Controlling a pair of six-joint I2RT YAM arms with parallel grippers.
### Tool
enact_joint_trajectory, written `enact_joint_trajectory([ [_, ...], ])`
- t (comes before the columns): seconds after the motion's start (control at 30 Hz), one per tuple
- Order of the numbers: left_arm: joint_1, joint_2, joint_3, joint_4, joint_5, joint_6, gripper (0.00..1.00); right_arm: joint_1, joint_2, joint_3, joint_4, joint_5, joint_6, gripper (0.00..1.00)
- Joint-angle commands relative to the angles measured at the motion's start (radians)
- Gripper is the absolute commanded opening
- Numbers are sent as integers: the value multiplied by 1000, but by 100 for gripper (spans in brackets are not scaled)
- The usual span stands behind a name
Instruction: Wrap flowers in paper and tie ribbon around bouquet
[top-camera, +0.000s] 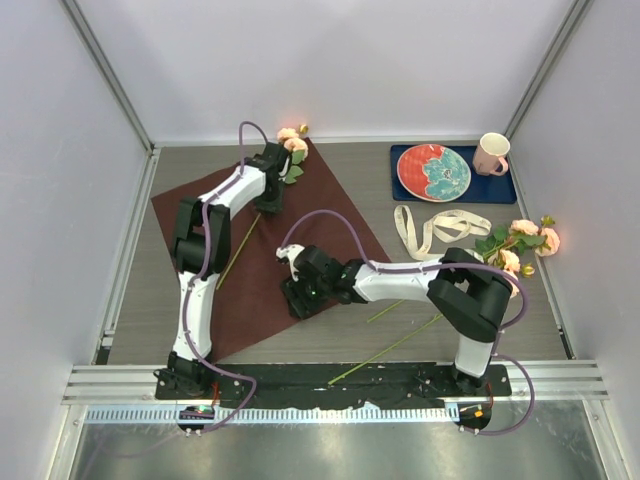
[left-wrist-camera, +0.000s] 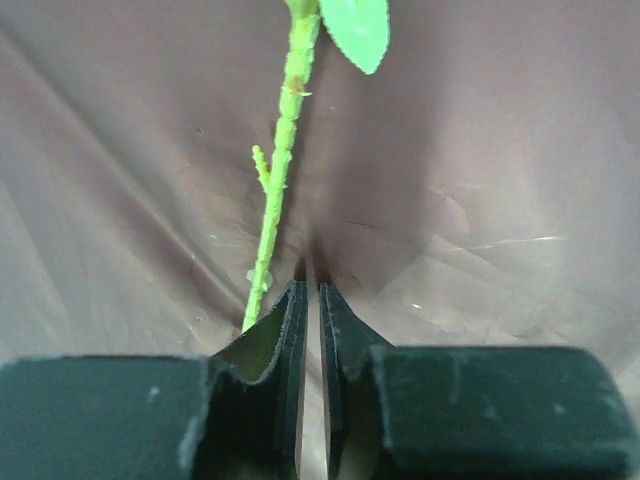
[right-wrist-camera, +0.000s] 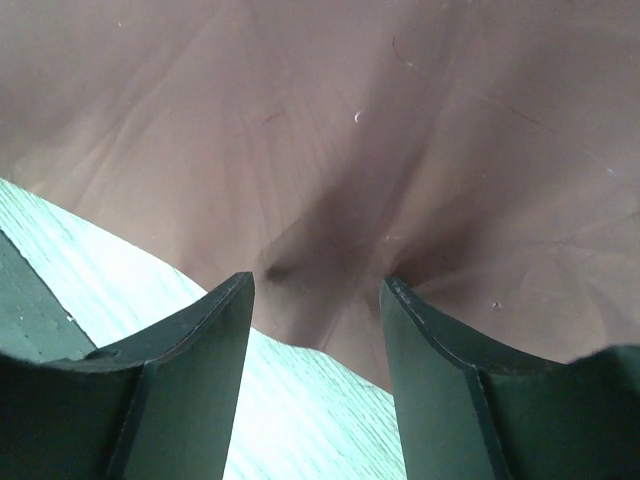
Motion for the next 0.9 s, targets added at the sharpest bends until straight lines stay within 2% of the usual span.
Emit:
enact_joint_trajectory([
  [0.0, 6, -62, 2, 34, 6, 5, 11, 19, -6, -70, 58, 23, 36, 59],
  [0.1, 7, -81, 2, 29, 17, 3, 2, 28, -44, -122, 85, 8, 73, 59],
  [0.3, 7, -130, 20, 3, 35, -24, 3, 36, -115, -194, 168, -55, 185, 59],
  [0.4, 7, -183, 10, -8, 64, -34, 30, 34, -165, -197, 158, -52, 200, 59],
  [0.43, 7, -197, 0, 6, 84, -28, 46, 36, -179, -182, 148, -49, 197, 59],
  [0.53, 15, -219, -20, 28, 147, 32, 61, 28, -233, -138, 78, -37, 165, 60],
  [0.6, 33, -176, 23, 9, 188, 63, 62, -13, -262, -124, 40, -64, 142, 63],
  [0.63, 53, -151, 73, -27, 196, 67, 67, -30, -265, -117, 35, -71, 134, 63],
  [0.73, 82, -62, 193, -138, 222, 78, 68, -104, -235, -82, 12, -84, 95, 65],
  [0.87, 89, -6, 218, -133, 209, 97, 68, -187, -173, -24, -79, -84, 87, 63],
])
